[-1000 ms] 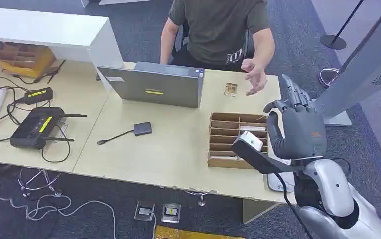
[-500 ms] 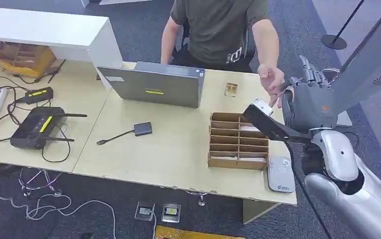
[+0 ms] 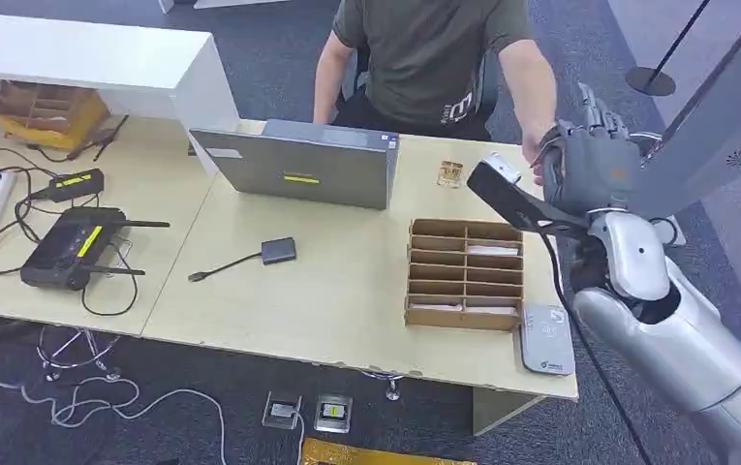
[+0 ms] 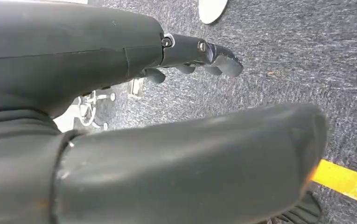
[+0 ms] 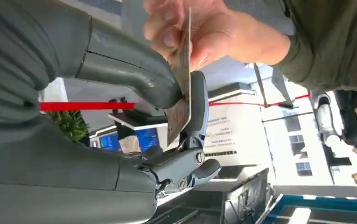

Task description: Pass the card to the sensor for recognition and then transmit it.

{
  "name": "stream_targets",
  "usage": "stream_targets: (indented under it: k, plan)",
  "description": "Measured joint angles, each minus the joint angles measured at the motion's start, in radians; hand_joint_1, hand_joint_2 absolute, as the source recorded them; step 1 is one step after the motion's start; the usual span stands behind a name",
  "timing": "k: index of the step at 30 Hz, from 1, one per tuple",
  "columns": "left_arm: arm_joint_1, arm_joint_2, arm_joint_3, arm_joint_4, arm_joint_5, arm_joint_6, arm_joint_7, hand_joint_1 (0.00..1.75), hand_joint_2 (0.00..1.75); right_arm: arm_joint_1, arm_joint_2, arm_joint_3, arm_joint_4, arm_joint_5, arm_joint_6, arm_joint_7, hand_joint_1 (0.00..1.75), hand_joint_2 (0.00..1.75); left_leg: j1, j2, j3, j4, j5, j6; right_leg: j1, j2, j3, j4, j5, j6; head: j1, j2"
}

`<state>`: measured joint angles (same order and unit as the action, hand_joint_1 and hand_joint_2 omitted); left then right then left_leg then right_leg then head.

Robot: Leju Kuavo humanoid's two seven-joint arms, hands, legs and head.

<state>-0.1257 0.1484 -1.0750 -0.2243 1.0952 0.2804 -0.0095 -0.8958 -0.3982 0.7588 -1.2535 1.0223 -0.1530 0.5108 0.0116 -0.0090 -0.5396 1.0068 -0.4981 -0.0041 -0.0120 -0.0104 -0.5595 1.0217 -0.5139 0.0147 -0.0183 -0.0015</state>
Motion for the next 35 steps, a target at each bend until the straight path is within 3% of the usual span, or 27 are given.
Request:
stream_targets:
  k: [3,4,5,9,10,29,35]
  plan:
    - [0.002,0.000,0.000,0.000,0.001,0.000,0.000,0.00,0.00,0.000,0.004,0.012,0.043,-0.010,-0.019,0.010,1.75,1.75,0.000,0.000,0.000,0.000,0.000,0.000,0.000,0.000,0.000,0.000,0.000,0.000,0.000,0.000]
    - [0.003,0.000,0.000,0.000,0.002,0.001,0.000,0.00,0.00,0.001,0.005,0.015,0.057,-0.010,-0.024,0.011,1.54,1.75,0.000,0.000,0.000,0.000,0.000,0.000,0.000,0.000,0.000,0.000,0.000,0.000,0.000,0.000]
    - [0.004,0.000,0.000,0.000,0.002,0.001,0.000,0.00,0.00,0.003,0.006,0.017,0.066,-0.008,-0.026,0.015,0.00,1.75,0.000,0.000,0.000,0.000,0.000,0.000,0.000,0.000,0.000,0.000,0.000,0.000,0.000,0.000]
    - [0.006,0.000,0.000,0.000,0.006,-0.001,-0.002,0.00,0.00,0.015,0.007,0.031,0.088,0.017,-0.029,0.027,0.00,1.75,0.000,0.000,0.000,0.000,0.000,0.000,0.000,0.000,0.000,0.000,0.000,0.000,0.000,0.000]
    - [0.006,0.000,0.000,0.000,0.006,-0.001,-0.002,0.00,0.00,0.021,0.008,0.031,0.093,0.026,-0.033,0.031,0.00,0.00,0.000,0.000,0.000,0.000,0.000,0.000,0.000,0.000,0.000,0.000,0.000,0.000,0.000,0.000]
    - [0.010,0.001,0.000,0.000,0.006,-0.010,-0.002,0.00,0.00,0.094,0.014,-0.011,0.139,0.117,-0.055,0.007,0.00,0.00,0.000,0.001,0.001,0.000,0.000,0.000,0.000,0.001,-0.001,0.000,0.000,0.000,0.000,0.000]
    - [0.014,0.003,0.000,0.000,-0.007,-0.022,-0.002,0.00,0.00,0.143,-0.039,-0.095,0.133,-0.074,-0.048,0.066,0.00,0.00,0.000,0.000,0.002,0.000,0.000,0.000,0.000,0.000,0.000,-0.001,0.000,0.000,0.000,0.000]
